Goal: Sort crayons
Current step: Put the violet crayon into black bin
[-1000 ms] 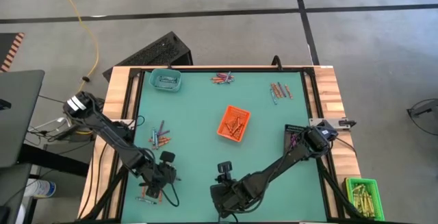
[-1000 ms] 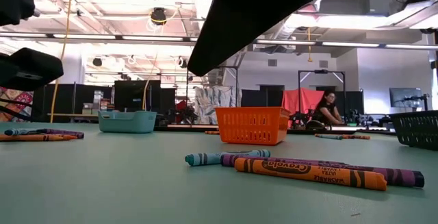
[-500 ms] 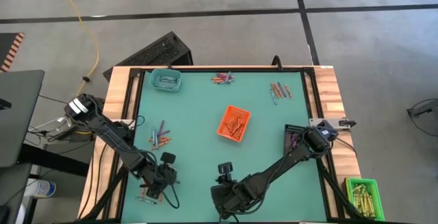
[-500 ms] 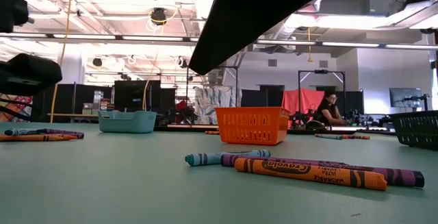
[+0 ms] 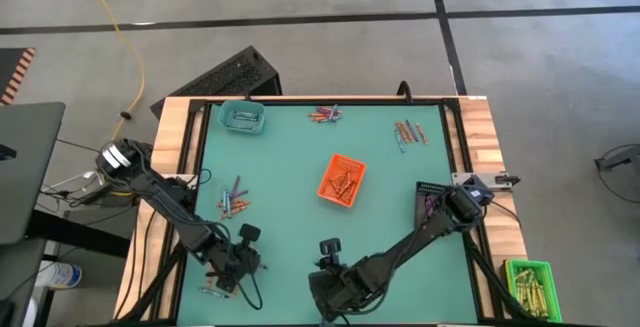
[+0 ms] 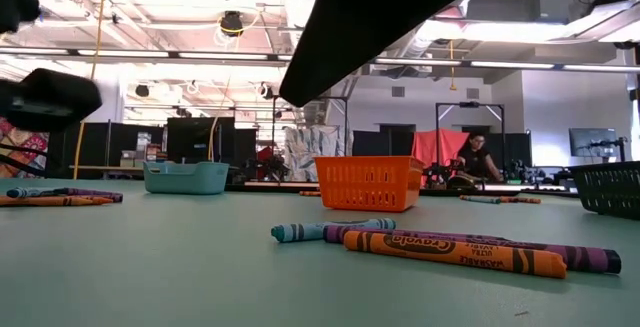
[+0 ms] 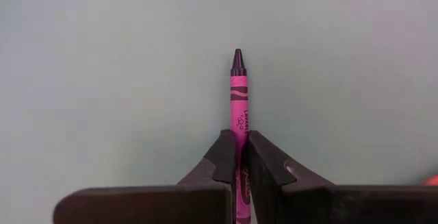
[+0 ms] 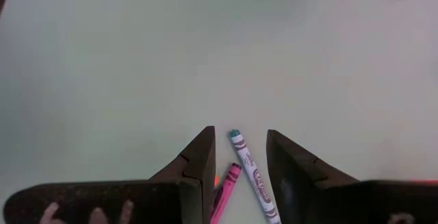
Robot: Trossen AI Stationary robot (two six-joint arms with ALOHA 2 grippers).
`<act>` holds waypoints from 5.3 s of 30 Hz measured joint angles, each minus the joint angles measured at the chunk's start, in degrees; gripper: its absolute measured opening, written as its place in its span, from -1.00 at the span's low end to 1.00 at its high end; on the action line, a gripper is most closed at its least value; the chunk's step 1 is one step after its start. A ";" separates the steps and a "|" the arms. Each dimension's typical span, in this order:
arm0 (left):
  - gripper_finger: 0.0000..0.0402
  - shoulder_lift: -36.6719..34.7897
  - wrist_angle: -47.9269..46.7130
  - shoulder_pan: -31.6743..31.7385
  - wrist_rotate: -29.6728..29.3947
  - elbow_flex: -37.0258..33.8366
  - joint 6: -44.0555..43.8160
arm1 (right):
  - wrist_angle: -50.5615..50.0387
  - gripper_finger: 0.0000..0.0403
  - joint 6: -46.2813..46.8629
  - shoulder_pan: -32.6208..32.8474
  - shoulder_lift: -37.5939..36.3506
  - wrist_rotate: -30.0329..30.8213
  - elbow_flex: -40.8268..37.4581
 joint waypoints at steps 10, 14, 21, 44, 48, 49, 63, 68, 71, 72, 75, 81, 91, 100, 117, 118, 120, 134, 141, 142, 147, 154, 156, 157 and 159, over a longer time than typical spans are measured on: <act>-1.00 -0.06 -0.05 1.13 -5.52 6.26 10.23 | -3.26 -0.39 5.28 2.20 0.00 4.34 0.00; -1.00 -0.10 0.63 2.20 -8.30 8.51 15.40 | -5.75 -0.39 8.47 3.49 0.00 6.41 0.02; -1.00 -0.17 8.86 5.50 -8.85 9.52 24.95 | -9.88 -0.39 13.53 5.94 0.00 11.28 0.02; -1.00 -0.27 31.58 15.09 8.23 9.52 39.30 | -27.94 -0.39 40.15 13.03 -0.07 19.43 -1.21; -1.00 -0.27 33.04 16.35 12.15 9.52 39.33 | -23.71 -0.39 38.88 12.66 -0.07 19.41 -3.31; -1.00 -0.28 33.15 16.53 12.52 9.52 39.35 | -22.54 -0.39 38.14 12.53 -0.07 19.40 -3.63; -1.00 -0.30 33.35 17.13 16.77 9.52 40.02 | -0.86 -0.39 14.26 7.79 -2.83 23.45 -4.02; -1.00 -0.30 33.37 16.96 18.01 9.52 41.60 | 3.58 -0.39 7.11 7.71 -5.99 29.24 -4.02; -1.00 -0.30 33.78 16.95 18.04 9.52 42.42 | 8.86 -0.39 -0.11 8.04 -7.14 28.97 -4.02; -1.00 -0.30 34.20 16.95 18.08 9.52 43.00 | 10.94 -0.39 -2.64 8.21 -7.35 28.76 -4.02; -1.00 -0.30 36.71 16.95 19.70 9.52 44.31 | 16.99 -0.39 -10.23 8.55 -7.48 27.58 -4.02; -1.00 -0.30 41.07 16.95 23.40 9.52 46.56 | 22.34 -0.39 -15.97 8.44 -7.48 25.11 -4.02; -1.00 -0.30 41.96 16.91 23.74 9.52 47.57 | 29.79 -0.39 -24.57 8.07 -7.48 25.09 -4.02; -1.00 -0.30 42.83 16.91 24.00 9.52 48.66 | 31.90 -0.39 -26.67 8.07 -7.48 23.68 -4.02; -1.00 -0.30 42.96 16.90 22.89 9.52 52.96 | 32.43 -0.95 -28.35 8.02 -7.45 22.56 -4.02; -1.00 -0.30 42.96 16.87 22.42 9.52 53.28 | 32.35 -0.96 -28.31 8.02 -7.47 22.60 -4.02; -1.00 -0.30 42.96 16.87 22.07 9.52 53.51 | 32.27 -0.96 -28.24 8.04 -7.46 22.62 -4.02; -0.27 -0.30 35.62 16.67 8.25 9.56 45.47 | 13.06 -0.99 -6.07 6.07 -7.43 21.65 -4.00; -0.13 -0.30 26.38 16.37 6.21 9.55 38.43 | -12.46 -0.99 19.18 4.52 -8.31 20.16 -4.02; -0.13 -0.30 25.54 16.16 6.53 9.56 37.61 | -16.02 -0.99 22.92 4.20 -8.53 19.70 -4.02; -0.16 -0.30 23.52 14.44 6.97 9.54 35.23 | -34.40 -0.99 40.26 2.90 -10.02 15.62 -4.02; -0.19 -0.30 23.31 11.95 6.98 9.54 33.68 | -44.42 -0.99 49.52 1.40 -14.89 10.22 -6.18; -0.19 -0.30 23.38 11.43 6.99 9.54 33.30 | -44.63 -0.99 50.47 0.66 -17.52 9.65 -8.28; -0.19 -0.30 23.48 11.10 6.99 9.43 33.03 | -45.33 -0.99 51.24 0.35 -19.06 8.97 -9.78; -0.19 -0.30 23.67 10.76 6.99 9.16 32.73 | -44.94 -0.99 52.30 -0.27 -22.25 8.41 -13.67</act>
